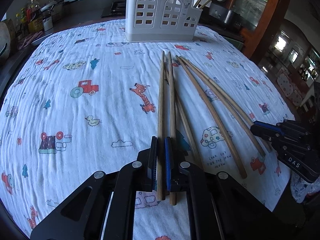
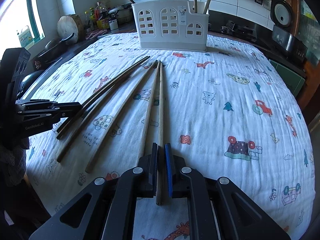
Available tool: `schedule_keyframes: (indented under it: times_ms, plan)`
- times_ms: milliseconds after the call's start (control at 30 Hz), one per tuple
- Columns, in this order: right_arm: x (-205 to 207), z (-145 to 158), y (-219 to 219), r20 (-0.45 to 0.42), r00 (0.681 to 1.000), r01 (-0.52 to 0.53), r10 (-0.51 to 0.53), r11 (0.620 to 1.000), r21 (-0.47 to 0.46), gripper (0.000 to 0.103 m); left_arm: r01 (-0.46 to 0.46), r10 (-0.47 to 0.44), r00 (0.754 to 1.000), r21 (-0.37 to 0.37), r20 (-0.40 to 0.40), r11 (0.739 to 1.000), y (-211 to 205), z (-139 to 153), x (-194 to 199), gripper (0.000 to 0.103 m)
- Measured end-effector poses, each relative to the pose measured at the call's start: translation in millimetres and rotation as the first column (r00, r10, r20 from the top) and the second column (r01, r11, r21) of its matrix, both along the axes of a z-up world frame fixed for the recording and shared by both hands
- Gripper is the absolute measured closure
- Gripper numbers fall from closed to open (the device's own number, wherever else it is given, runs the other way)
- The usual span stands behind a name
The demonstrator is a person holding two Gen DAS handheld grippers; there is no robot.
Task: Organize utensils
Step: 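Close the right gripper on another chopstick while the left gripper holds the bundle, then lift the chopstick toward the white holder with the right gripper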
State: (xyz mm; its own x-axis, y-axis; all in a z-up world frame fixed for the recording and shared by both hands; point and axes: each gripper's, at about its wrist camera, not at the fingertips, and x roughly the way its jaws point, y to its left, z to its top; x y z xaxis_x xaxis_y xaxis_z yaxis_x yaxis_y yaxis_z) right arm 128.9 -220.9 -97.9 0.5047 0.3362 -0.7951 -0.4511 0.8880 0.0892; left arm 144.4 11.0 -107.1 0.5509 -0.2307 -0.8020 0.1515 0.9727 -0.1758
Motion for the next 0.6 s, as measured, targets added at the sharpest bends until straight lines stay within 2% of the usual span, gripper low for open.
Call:
schedule_keyframes:
  times_ms: [233, 433, 600]
  plan:
    - [-4.4, 16.0, -1.8, 0.057, 0.998, 0.004, -0.005, 1.000, 0.013, 0.096, 0.025, -0.026, 0.998, 0.015, 0.056, 1.000, -2.4, 24.7, -7.8, 0.097]
    - [-4.2, 58.9, -7.3, 0.176, 0.984, -0.002, -0.006, 0.999, 0.043, 0.096, 0.014, -0.015, 0.990, 0.013, 0.140, 1.000, 3.7, 58.6, -9.7, 0.098]
    - [11.5, 102.4, -5.3, 0.273, 0.962, -0.018, -0.001, 0.998, 0.066, 0.096, 0.014, -0.016, 0.978, 0.007, 0.209, 1.000, 6.9, 88.9, -0.8, 0.098]
